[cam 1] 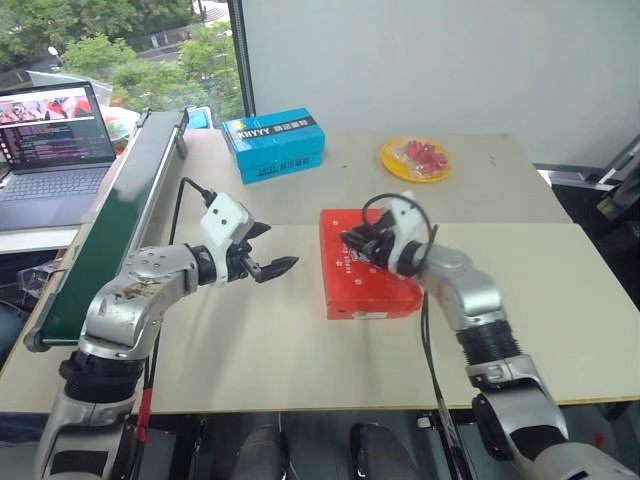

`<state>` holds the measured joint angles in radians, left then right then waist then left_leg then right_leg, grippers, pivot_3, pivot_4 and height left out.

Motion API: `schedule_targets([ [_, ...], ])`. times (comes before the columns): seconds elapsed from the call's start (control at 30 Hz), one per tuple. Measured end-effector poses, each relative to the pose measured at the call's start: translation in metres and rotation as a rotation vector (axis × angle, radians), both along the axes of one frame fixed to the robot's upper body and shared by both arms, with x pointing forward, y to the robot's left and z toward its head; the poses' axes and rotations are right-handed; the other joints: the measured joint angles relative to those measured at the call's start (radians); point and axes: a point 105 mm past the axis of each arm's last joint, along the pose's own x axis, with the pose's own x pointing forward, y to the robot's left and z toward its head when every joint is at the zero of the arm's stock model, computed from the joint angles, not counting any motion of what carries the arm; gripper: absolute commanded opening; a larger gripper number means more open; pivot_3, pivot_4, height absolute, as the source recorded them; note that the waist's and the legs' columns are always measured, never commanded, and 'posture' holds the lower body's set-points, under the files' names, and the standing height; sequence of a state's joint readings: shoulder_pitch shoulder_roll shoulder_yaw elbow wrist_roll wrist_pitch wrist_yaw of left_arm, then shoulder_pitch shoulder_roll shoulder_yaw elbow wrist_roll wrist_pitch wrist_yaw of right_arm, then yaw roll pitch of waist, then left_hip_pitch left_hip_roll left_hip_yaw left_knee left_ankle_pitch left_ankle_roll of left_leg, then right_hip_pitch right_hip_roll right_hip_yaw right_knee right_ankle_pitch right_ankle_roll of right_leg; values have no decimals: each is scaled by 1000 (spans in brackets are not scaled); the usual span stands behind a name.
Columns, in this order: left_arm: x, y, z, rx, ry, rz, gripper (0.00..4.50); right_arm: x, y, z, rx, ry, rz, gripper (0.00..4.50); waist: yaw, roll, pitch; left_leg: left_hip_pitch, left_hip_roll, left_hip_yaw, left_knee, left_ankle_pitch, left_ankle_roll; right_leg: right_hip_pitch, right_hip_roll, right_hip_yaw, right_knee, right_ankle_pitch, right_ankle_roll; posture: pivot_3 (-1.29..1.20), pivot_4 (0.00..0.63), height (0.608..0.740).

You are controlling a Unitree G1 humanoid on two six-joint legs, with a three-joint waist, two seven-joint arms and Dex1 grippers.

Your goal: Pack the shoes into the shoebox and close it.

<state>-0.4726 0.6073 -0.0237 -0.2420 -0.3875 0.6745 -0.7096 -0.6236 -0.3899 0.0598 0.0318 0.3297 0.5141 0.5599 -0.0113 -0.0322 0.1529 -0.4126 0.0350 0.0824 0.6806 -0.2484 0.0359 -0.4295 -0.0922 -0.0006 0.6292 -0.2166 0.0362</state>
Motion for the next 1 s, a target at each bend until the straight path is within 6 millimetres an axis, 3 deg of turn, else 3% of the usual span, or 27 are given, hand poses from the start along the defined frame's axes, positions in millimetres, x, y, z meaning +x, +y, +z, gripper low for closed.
schedule_targets([
  [0.1,-2,-5,-3,-34,-32,-14,4500,-15,-26,2,-63,-32,-48,4453,1,0,0,1,0,1,0,0,0,1,0,0,-4,0,0,0,150,740],
  [0.2,-4,-8,-5,-56,-76,-12,4500,-23,-53,-11,-103,-2,-141,4453,2,0,0,4,-1,1,0,0,0,3,0,1,-4,0,0,0,150,740],
  [0.27,-6,-8,-10,-70,-93,1,4500,-26,-82,-20,-143,2,-264,4453,2,0,0,5,-1,1,0,0,1,4,0,1,-4,0,0,0,150,740],
  [0.33,-8,-4,-21,-70,-84,38,4500,-28,-115,-22,-70,2,-443,4453,2,0,0,5,0,2,0,0,1,3,0,2,-4,0,0,0,150,740],
  [0.4,-8,-2,-27,-60,-92,76,4500,-34,-137,-22,-31,-11,-563,4453,1,0,0,6,0,2,0,0,1,4,0,3,-4,0,0,0,150,740],
  [0.6,-6,12,-54,-73,-109,248,4500,-52,-137,-65,-50,48,-599,4453,-3,0,0,8,0,2,-1,-1,1,5,0,5,-4,0,0,0,150,740],
  [0.8,-13,67,-94,-174,-91,646,4500,-57,-133,-88,-87,-2,-717,4453,-1,0,0,8,0,3,-1,-1,2,4,0,5,-4,0,0,0,150,740],
  [1.0,-28,62,-114,-168,-86,679,4500,-59,-120,-101,-47,-5,-703,4453,5,0,-1,9,0,3,-1,-2,3,6,-1,5,-4,0,0,0,150,740],
])
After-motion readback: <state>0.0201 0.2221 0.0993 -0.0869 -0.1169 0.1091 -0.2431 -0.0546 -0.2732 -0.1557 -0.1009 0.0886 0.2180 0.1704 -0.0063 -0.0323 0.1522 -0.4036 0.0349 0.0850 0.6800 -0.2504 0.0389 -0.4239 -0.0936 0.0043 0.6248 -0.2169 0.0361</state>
